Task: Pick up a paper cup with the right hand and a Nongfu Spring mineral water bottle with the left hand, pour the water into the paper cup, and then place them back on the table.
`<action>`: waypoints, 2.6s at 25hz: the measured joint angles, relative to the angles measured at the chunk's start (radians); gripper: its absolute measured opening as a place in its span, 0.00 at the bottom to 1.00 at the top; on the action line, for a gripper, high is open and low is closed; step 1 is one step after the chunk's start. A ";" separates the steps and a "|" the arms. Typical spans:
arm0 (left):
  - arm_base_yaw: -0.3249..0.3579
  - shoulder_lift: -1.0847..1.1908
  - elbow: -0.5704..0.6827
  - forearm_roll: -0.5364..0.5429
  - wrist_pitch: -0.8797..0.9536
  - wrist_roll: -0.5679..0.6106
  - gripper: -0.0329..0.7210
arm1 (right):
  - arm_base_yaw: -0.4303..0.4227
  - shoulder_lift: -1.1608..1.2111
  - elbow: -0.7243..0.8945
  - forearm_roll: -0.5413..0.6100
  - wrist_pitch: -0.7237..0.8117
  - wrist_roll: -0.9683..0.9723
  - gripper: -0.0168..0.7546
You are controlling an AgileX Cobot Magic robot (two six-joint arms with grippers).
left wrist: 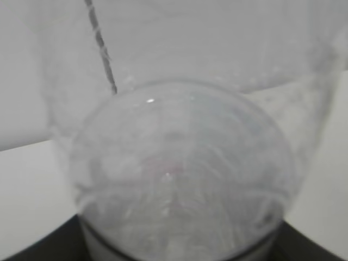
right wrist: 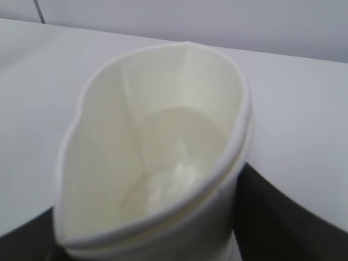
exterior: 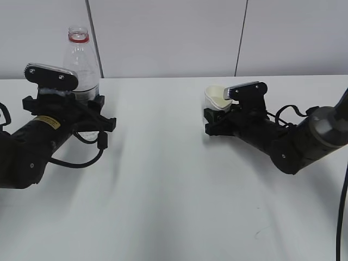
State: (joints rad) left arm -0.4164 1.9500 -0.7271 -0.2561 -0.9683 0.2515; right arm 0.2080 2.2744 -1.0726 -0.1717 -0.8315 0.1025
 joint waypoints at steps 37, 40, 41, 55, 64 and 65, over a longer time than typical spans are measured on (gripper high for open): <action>0.000 0.011 0.000 0.003 -0.012 -0.001 0.53 | 0.000 -0.043 0.115 0.041 -0.076 -0.004 0.79; 0.000 0.026 0.000 0.003 -0.016 -0.001 0.53 | 0.000 -0.079 0.143 0.042 -0.083 -0.004 0.79; 0.000 0.029 0.000 0.003 -0.016 -0.001 0.53 | 0.000 -0.092 0.155 0.042 -0.083 -0.004 0.79; 0.000 0.072 -0.018 -0.003 -0.061 -0.028 0.53 | 0.000 -0.348 0.409 -0.003 -0.100 -0.004 0.79; 0.000 0.154 -0.035 -0.005 -0.128 -0.094 0.53 | 0.000 -0.453 0.481 -0.005 -0.103 -0.004 0.79; 0.000 0.163 -0.041 -0.005 -0.128 -0.097 0.53 | 0.000 -0.457 0.481 -0.005 -0.103 -0.004 0.79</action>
State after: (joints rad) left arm -0.4164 2.1133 -0.7677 -0.2609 -1.0967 0.1549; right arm 0.2080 1.8175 -0.5918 -0.1763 -0.9342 0.0981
